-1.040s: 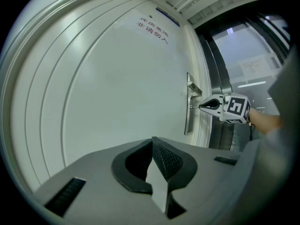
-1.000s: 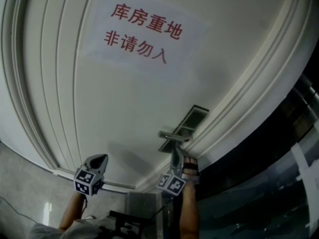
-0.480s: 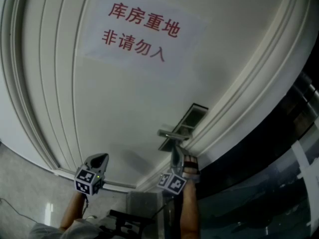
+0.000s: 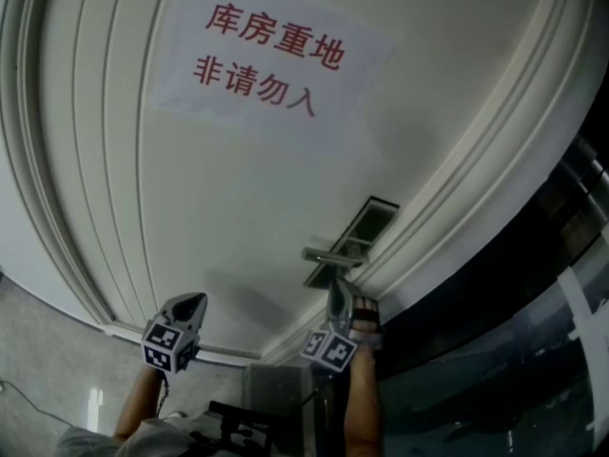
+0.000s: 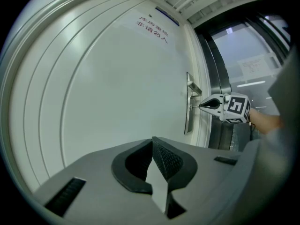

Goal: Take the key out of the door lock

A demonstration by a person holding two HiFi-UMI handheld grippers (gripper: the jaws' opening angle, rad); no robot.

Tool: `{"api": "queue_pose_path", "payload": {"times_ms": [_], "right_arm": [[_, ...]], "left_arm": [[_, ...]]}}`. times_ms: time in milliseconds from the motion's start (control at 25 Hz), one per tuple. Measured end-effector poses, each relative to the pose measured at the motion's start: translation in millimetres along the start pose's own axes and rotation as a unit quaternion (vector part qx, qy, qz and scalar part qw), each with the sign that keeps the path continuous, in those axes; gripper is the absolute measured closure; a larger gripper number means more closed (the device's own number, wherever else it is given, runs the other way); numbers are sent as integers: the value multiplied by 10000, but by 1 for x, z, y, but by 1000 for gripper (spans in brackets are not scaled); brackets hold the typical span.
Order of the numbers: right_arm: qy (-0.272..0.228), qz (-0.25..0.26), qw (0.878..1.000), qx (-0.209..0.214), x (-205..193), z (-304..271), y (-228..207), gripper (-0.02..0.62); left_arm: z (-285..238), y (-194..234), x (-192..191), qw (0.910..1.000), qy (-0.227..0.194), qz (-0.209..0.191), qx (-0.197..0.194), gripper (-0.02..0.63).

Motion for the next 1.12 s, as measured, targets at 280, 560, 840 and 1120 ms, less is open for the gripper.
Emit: {"api": "queue_pose_path", "payload": {"times_ms": [280,560,840,1120], "right_arm": [[-1,13,10000,-16,1,-1,0,577],[11,91,9999,-83,1,1,-2,577],[14,67,9999,-88,3,6,0,577],[27,-150,9997,-181,6,22,-1,577]], "left_arm": [[-3,2,0,10000,-9,0,-21,600],[-2,1,0,10000,-3,-10,-39,600],[1,2,1,10000,-4,-21,-53,599],[6,-1,3,9999,-8,-38,-151,599]]}}
Point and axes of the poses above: the fingertips, and each gripper's own axes: z backward along the fingers, y to its left, x out of its top, the point moved 4 cm from there along z, backward along the fingers, and after that the axes turned 11 degrees about -y, right-handed, at the moved point
